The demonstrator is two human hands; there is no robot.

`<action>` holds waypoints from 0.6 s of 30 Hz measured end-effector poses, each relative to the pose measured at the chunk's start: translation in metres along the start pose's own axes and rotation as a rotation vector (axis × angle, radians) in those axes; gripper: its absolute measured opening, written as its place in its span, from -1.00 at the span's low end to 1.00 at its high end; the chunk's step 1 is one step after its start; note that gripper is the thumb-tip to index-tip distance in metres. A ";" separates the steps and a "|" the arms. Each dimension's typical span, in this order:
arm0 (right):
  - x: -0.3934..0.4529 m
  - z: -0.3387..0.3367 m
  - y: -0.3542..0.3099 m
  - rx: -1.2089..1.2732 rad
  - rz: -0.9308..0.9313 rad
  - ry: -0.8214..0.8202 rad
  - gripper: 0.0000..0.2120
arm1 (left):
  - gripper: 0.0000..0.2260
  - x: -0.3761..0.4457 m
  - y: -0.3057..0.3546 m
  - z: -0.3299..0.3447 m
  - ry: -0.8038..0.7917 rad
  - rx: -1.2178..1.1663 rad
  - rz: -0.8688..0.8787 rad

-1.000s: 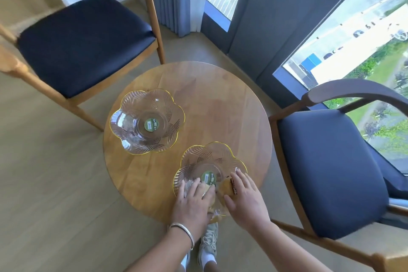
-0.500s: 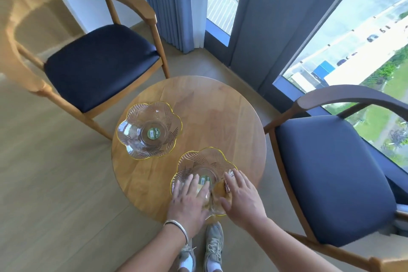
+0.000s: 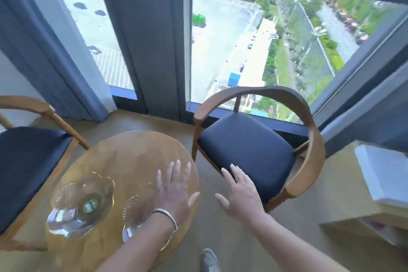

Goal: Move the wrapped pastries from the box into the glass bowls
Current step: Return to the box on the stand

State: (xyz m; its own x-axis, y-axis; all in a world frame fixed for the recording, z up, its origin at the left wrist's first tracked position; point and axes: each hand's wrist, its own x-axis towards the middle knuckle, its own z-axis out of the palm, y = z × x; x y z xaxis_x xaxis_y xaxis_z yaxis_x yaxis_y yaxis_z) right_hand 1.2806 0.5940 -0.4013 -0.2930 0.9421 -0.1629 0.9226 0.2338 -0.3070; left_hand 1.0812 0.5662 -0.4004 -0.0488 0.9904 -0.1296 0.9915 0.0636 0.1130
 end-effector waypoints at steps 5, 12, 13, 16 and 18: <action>-0.069 -0.055 0.071 0.017 0.225 0.159 -0.29 | -0.26 0.015 0.107 -0.024 0.063 0.020 0.291; -0.171 -0.117 0.196 0.008 0.547 0.293 -0.30 | -0.29 0.015 0.286 -0.030 0.085 0.080 0.652; -0.185 -0.124 0.216 0.002 0.583 0.310 -0.29 | -0.29 0.013 0.314 -0.028 0.082 0.077 0.695; -0.225 -0.143 0.282 -0.019 0.665 0.332 -0.27 | -0.28 0.006 0.400 -0.020 0.067 0.038 0.794; -0.249 -0.155 0.331 -0.035 0.706 0.331 -0.26 | -0.27 0.000 0.460 -0.009 0.068 0.029 0.842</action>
State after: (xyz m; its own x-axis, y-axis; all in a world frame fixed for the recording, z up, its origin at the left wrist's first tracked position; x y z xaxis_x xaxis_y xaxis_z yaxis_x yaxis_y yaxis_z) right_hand 1.6979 0.4737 -0.3174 0.4520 0.8918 -0.0184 0.8715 -0.4459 -0.2040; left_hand 1.5367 0.5969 -0.3397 0.7018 0.7109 0.0462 0.7026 -0.7014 0.1199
